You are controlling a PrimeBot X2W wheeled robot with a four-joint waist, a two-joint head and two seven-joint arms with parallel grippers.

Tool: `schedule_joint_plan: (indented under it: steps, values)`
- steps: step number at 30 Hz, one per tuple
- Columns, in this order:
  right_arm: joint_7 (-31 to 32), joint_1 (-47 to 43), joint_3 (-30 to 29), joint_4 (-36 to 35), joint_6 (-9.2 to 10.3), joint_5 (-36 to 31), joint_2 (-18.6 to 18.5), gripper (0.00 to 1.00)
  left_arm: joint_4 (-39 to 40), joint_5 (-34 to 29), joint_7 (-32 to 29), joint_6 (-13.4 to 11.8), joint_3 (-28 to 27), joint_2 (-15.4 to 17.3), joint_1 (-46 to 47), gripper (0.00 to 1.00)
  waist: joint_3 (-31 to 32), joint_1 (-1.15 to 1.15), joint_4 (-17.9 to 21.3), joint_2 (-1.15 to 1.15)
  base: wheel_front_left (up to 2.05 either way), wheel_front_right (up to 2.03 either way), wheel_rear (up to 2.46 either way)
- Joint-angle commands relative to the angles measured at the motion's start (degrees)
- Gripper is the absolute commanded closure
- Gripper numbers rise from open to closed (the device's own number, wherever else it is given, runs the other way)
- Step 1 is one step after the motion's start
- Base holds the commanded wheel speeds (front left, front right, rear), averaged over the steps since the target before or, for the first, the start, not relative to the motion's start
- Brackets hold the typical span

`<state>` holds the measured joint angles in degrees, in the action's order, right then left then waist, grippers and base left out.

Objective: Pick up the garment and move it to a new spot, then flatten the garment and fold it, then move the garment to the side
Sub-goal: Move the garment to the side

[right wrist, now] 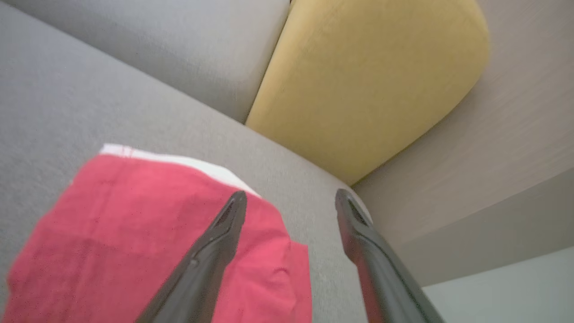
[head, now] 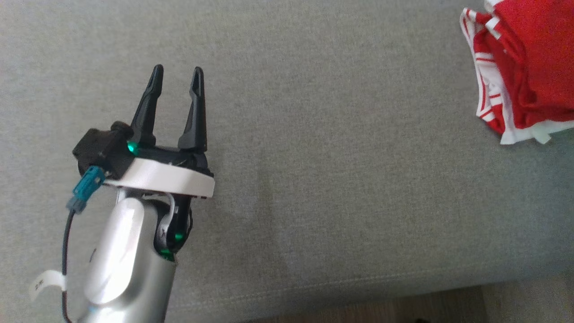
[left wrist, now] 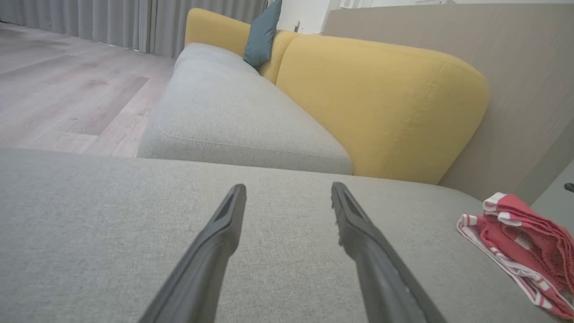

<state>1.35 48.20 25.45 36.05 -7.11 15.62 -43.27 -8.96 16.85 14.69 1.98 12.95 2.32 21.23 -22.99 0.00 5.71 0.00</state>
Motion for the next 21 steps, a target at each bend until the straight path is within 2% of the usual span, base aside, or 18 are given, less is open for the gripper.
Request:
schedule_joint_plan:
  steps: [1,9,17,18,21]
  values:
    - [-0.9,-0.5,-0.8,-1.8,-0.37,0.0,-0.5,0.00,2.2,0.5,0.3,-0.4,-1.5,0.6,-0.4,0.00,2.5,0.00,-0.8,0.00,0.00,0.00,0.00]
    - [-5.6,-4.1,-5.9,-7.1,-0.37,3.0,9.0,0.00,3.1,1.2,0.3,-1.5,-2.7,0.6,-4.1,0.00,9.9,0.00,-2.4,0.00,0.00,0.00,0.00]
    - [-9.5,-14.1,-10.2,-13.5,-0.37,3.2,20.7,0.00,3.7,1.2,0.3,-2.1,-3.5,0.6,-7.9,0.00,15.5,0.00,-3.8,0.00,0.00,0.00,0.00]
    - [-9.5,-14.1,-10.2,-13.5,-0.37,3.2,20.7,0.00,3.7,1.2,0.3,-2.1,-3.5,0.6,-7.9,0.00,15.5,0.00,-3.8,0.00,0.00,0.00,0.00]
    - [-11.0,-19.0,-11.7,-15.4,-0.37,1.6,25.0,0.00,3.8,1.3,0.3,-2.3,-3.5,0.6,-9.4,0.00,17.1,0.00,-4.2,0.00,0.00,0.00,0.00]
